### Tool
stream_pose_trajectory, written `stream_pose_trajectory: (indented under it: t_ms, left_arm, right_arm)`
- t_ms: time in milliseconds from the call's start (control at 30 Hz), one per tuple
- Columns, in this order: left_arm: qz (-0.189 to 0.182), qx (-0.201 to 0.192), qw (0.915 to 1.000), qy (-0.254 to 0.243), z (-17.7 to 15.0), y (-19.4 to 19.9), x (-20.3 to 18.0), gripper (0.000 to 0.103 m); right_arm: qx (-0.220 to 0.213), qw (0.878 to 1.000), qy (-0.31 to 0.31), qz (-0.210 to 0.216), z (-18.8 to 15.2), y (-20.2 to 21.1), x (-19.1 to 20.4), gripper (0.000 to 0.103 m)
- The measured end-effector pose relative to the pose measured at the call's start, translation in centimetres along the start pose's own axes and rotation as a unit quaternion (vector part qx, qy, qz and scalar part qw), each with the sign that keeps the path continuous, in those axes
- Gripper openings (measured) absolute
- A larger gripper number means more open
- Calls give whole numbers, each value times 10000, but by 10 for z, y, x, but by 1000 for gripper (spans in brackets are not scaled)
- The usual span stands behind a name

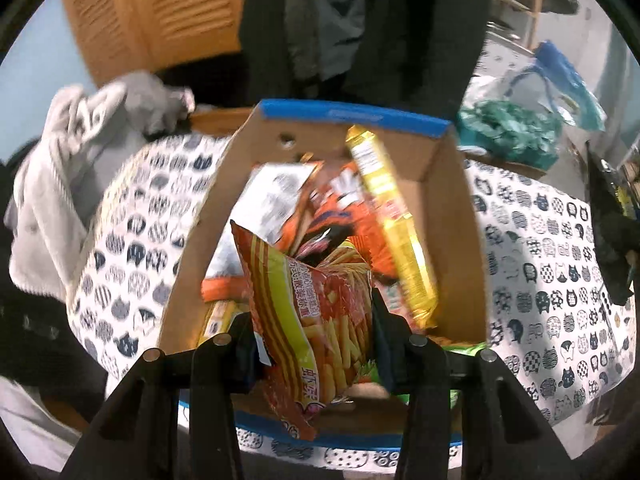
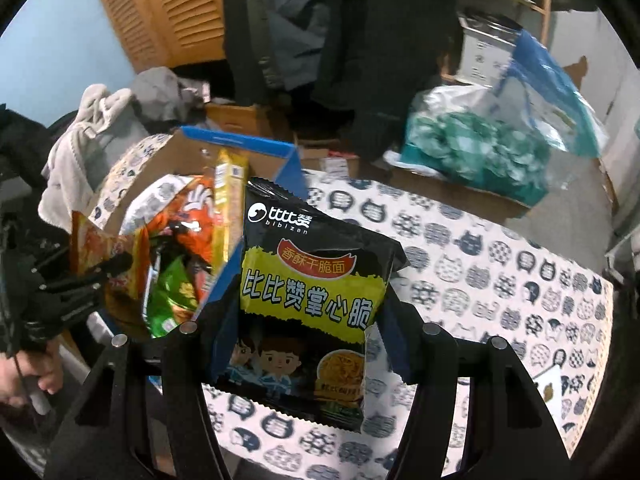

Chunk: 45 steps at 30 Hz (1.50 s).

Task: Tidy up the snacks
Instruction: 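Carry the orange bag and black-and-yellow bag over the box, then open both grippers to drop the two bags into the box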

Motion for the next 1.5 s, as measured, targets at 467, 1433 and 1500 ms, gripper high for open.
stream_pose_trajectory:
  t_ms: [467, 1433, 1500]
  left_arm:
    - [300, 353, 9987, 188, -17, -23, 25, 77]
    - [99, -235, 9933, 1127, -1, 30, 87, 83]
    - [123, -233, 9936, 1101, -1, 30, 87, 83]
  right_arm:
    - [225, 9988, 378, 232, 13, -26, 58, 62]
    - [654, 9895, 1233, 376, 50, -124, 144, 62]
    - [626, 9904, 1147, 448, 49, -125, 142, 63]
Point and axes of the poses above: each gripper's, at about its wrist camera, not at the fingertips, and y roughly against the way its jaws point, x to its left, z to its top, the point moved 3 cm from there along -y, roughly the way its jaws point, and after that the axes turned 6 degrees about -z, right-handed, at the moved point
